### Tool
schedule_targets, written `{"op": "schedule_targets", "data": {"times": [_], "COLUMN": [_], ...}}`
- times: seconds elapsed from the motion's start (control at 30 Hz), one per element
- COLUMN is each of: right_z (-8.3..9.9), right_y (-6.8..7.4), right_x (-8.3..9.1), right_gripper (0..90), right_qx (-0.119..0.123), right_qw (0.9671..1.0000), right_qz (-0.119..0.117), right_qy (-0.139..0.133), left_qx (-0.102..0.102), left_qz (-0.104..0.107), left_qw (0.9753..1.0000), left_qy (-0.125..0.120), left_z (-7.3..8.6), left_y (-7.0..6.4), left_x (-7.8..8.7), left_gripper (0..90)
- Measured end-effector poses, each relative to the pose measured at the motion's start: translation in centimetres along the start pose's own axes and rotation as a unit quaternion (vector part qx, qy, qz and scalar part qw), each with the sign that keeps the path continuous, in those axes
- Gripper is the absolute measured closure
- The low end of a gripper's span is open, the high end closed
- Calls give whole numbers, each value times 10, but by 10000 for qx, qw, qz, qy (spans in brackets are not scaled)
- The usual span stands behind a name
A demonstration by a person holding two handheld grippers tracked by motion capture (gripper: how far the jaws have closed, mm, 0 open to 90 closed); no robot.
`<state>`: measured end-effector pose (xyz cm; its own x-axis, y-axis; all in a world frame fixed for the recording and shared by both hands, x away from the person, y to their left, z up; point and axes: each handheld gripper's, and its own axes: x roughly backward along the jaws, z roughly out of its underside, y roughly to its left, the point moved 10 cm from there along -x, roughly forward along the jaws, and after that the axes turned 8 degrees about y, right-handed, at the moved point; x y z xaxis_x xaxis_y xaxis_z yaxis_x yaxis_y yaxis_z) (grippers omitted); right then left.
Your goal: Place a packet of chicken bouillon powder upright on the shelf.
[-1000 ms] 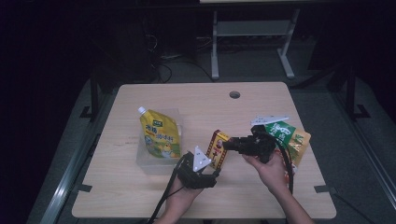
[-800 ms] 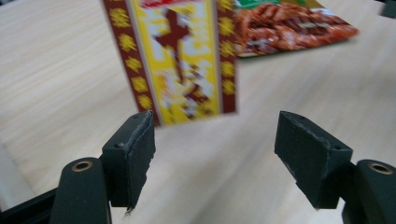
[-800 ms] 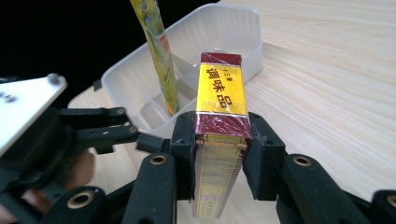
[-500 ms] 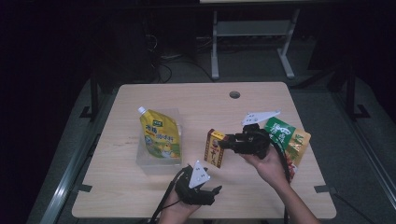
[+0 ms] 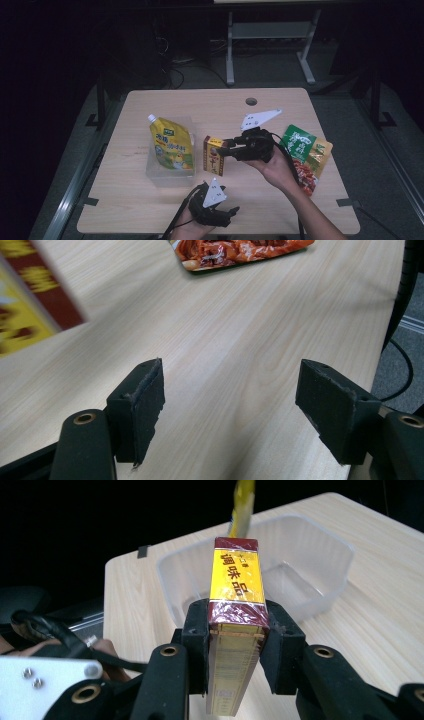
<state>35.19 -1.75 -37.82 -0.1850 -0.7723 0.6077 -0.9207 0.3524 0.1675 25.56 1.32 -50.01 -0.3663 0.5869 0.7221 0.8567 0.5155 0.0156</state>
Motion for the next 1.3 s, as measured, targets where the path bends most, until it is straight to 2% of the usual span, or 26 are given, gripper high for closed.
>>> {"op": "schedule_targets", "data": {"times": [0.33,0.4,0.6,0.7,0.77,0.97,1.3], "right_z": [-30,-35,-48,-53,-55,-60,-60], "right_y": [16,19,27,30,33,37,37], "right_x": [-13,-16,-30,-40,-45,-62,-82], "right_gripper": [669,668,668,668,668,668,667], "right_qx": [442,508,673,840,802,909,1020], "right_qw": [9985,9979,9966,9953,9951,9938,9924], "right_qz": [-329,-394,-471,-474,-571,-632,-622], "right_qy": [-16,-24,11,45,70,141,292], "left_qx": [52,2,45,58,64,52,73], "left_qz": [91,85,107,107,141,155,169], "left_qw": [9999,9999,9999,9998,9998,9998,9997], "left_qy": [-113,-88,-105,-133,-148,-136,-181], "left_z": [-2,-2,-1,-1,-1,-1,-1], "left_y": [-2,-1,0,-1,-2,-3,-4], "left_x": [3,3,3,3,2,3,4], "left_gripper": [265,265,260,260,259,258,256]}}
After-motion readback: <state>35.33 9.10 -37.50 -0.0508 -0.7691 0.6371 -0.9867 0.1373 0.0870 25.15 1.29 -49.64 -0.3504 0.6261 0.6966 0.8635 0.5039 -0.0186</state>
